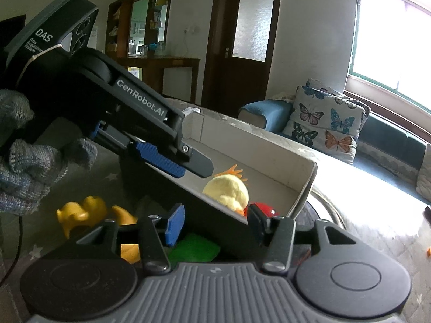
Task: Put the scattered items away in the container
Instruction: 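Move the left tool to the large yellow rubber duck and grasp it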
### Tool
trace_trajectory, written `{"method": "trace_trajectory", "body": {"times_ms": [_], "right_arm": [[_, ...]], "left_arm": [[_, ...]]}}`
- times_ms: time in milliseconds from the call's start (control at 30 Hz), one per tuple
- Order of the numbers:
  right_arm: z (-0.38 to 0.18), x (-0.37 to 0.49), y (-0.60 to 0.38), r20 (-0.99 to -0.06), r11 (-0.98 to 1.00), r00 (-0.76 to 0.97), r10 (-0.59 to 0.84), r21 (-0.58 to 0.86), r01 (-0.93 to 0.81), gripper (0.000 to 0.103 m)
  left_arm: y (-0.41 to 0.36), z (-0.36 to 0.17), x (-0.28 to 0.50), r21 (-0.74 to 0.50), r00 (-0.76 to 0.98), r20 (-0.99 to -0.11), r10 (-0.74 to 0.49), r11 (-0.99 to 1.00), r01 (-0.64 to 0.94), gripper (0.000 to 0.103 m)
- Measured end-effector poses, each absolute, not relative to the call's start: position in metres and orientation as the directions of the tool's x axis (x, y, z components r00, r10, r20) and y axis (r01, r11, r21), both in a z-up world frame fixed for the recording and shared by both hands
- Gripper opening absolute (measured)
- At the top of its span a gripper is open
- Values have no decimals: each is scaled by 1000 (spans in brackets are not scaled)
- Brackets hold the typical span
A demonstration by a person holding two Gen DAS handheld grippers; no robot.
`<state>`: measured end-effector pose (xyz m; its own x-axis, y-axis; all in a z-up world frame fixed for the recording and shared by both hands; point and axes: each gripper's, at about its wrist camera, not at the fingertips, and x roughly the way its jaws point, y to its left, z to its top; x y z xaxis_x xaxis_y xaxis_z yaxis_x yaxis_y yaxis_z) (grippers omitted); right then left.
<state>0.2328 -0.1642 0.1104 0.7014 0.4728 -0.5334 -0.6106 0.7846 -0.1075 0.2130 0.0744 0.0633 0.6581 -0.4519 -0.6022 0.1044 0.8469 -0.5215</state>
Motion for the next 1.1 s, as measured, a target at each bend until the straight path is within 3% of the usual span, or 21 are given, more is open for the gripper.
{"method": "trace_trajectory", "body": {"times_ms": [1100], "right_arm": [[78, 152, -161, -565, 747, 624, 539, -21, -664, 61]], "left_arm": [[82, 40, 110, -464, 695, -636, -335, 886, 3, 40]]}}
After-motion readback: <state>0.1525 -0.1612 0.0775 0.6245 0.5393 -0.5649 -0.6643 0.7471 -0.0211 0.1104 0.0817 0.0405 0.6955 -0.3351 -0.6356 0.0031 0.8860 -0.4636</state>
